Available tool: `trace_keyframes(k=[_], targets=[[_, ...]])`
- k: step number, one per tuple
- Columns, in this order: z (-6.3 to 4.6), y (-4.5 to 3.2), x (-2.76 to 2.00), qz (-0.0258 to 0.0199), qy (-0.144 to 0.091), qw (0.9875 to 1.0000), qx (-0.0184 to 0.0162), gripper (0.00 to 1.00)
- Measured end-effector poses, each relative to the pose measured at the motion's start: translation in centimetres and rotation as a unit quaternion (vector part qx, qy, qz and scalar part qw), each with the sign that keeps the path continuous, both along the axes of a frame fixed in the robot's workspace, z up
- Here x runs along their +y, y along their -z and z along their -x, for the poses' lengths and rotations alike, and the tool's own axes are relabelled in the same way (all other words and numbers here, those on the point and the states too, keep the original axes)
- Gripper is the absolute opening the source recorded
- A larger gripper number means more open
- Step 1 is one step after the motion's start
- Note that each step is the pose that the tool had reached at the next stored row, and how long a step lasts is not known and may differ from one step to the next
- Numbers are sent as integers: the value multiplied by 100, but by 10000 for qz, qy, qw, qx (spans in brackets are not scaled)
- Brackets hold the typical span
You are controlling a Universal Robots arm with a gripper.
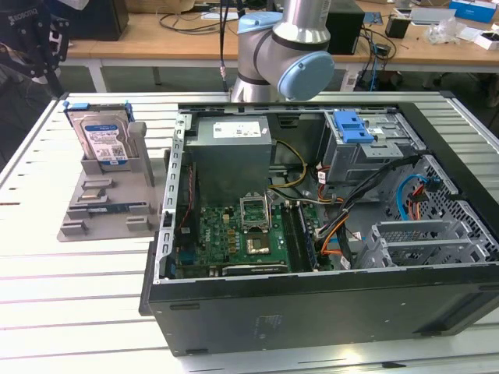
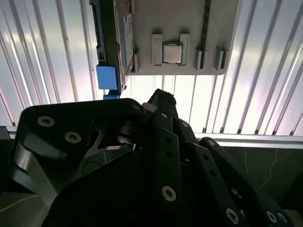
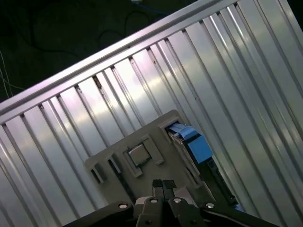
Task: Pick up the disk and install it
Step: 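Pick up the disk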
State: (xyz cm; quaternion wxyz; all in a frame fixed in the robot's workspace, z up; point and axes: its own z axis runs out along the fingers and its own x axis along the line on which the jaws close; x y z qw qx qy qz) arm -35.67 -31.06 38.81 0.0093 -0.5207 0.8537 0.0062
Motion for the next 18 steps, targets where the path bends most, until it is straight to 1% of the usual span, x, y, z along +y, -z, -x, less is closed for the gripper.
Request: trace_keyframes(k=[3, 5, 9, 10, 12, 14, 16, 17, 18], targets=[[0, 0, 0, 0, -215, 9998, 0, 11], [0, 0, 0, 0, -437, 9990, 0, 11], [0, 0, 0, 0, -690, 9976, 0, 11], [0, 0, 0, 0, -796, 9968, 0, 11], [0, 0, 0, 0, -917, 9958, 0, 11], [0, 0, 0, 0, -1056, 9944, 0, 11], [0, 0, 0, 0, -1191, 9929, 0, 11], [0, 0, 0, 0, -1281, 9918, 0, 11], [0, 0, 0, 0, -1346, 9909, 0, 11]])
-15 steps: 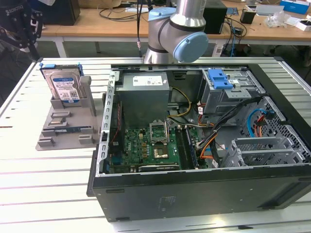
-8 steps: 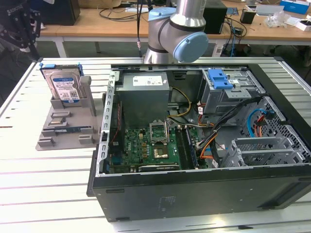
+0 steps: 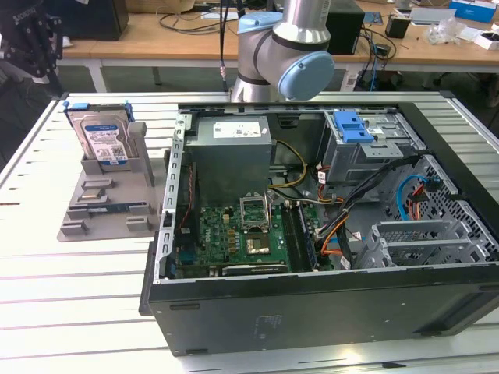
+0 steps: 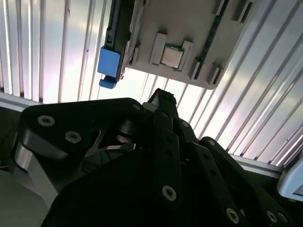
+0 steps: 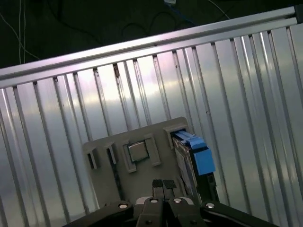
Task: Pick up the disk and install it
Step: 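Pick up the disk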
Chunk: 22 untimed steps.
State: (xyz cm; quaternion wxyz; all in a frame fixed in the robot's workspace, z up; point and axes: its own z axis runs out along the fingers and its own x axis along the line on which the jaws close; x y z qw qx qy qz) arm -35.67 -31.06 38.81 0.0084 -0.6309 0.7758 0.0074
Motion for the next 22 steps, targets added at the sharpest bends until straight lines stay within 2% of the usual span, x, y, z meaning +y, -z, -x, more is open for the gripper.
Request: trace_keyframes(k=[5, 8, 14, 16, 22], targets=[[0, 0, 0, 0, -320, 9995, 0, 11], [0, 0, 0, 1, -614, 9981, 0, 11], [0, 0, 0, 3, -1008, 9949, 0, 11], [0, 0, 0, 3, -1052, 9944, 0, 11], [0, 0, 0, 3, -1057, 9944, 0, 11]])
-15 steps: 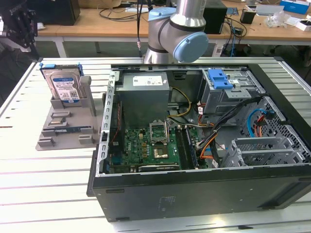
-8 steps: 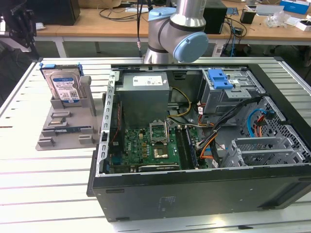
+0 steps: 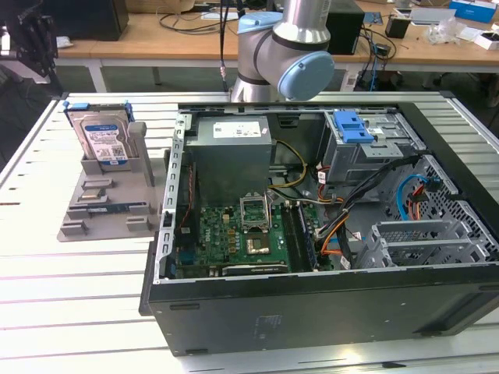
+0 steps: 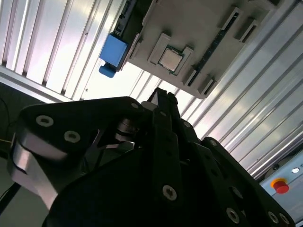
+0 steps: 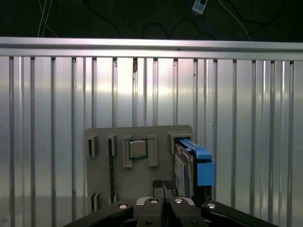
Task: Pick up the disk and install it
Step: 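Pick up the disk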
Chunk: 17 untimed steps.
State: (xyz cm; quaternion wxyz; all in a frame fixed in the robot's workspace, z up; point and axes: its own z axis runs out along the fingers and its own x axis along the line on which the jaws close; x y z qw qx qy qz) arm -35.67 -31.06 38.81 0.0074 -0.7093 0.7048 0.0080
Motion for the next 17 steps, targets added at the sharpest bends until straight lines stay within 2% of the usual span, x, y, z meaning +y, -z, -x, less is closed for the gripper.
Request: trace_keyframes(k=[2, 3, 5, 6, 8, 13, 15, 16, 17], targets=[[0, 0, 0, 0, -1, 10000, 0, 23], [0, 0, 0, 0, -3, 10000, 0, 36], [0, 0, 0, 0, -3, 10000, 0, 47], [0, 0, 0, 0, -4, 10000, 0, 47], [0, 0, 0, 0, -5, 10000, 0, 60], [0, 2, 5, 7, -4, 10000, 0, 60], [0, 6, 36, 8, -5, 10000, 0, 60], [0, 11, 85, 7, -6, 10000, 1, 60], [0, 23, 194, 7, -5, 10000, 0, 60]])
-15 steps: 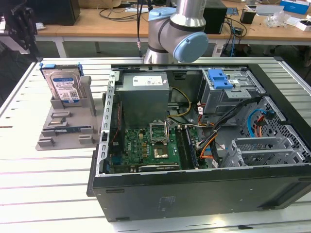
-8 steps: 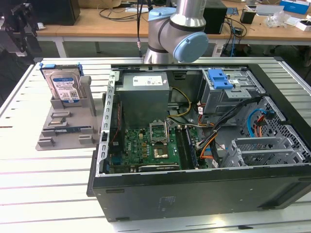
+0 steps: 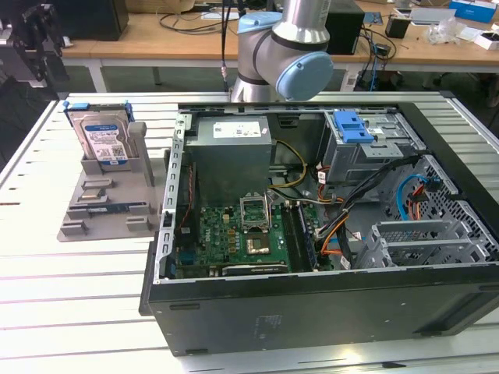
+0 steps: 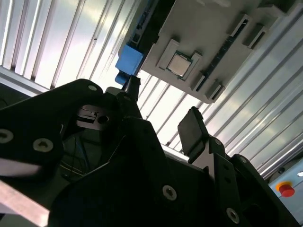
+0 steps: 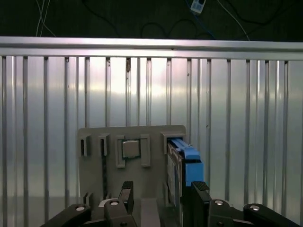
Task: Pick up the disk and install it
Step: 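Pick up the disk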
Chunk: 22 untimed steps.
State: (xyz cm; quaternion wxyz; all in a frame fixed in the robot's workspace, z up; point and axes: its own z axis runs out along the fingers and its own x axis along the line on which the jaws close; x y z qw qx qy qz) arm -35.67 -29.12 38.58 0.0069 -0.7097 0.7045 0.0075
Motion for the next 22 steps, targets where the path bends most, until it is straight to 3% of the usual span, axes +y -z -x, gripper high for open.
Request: trace_keyframes(k=[1, 3, 4, 17, 20, 22], targets=[[0, 14, 90, 0, 0, 10000, 0, 60], [-5, 66, 161, 0, 0, 10000, 4, 60], [-7, 88, 173, 0, 0, 10000, 6, 60], [-22, 233, 218, 0, 0, 10000, 17, 60], [-29, 288, 229, 0, 0, 10000, 23, 60], [-43, 365, 248, 0, 0, 10000, 32, 60]])
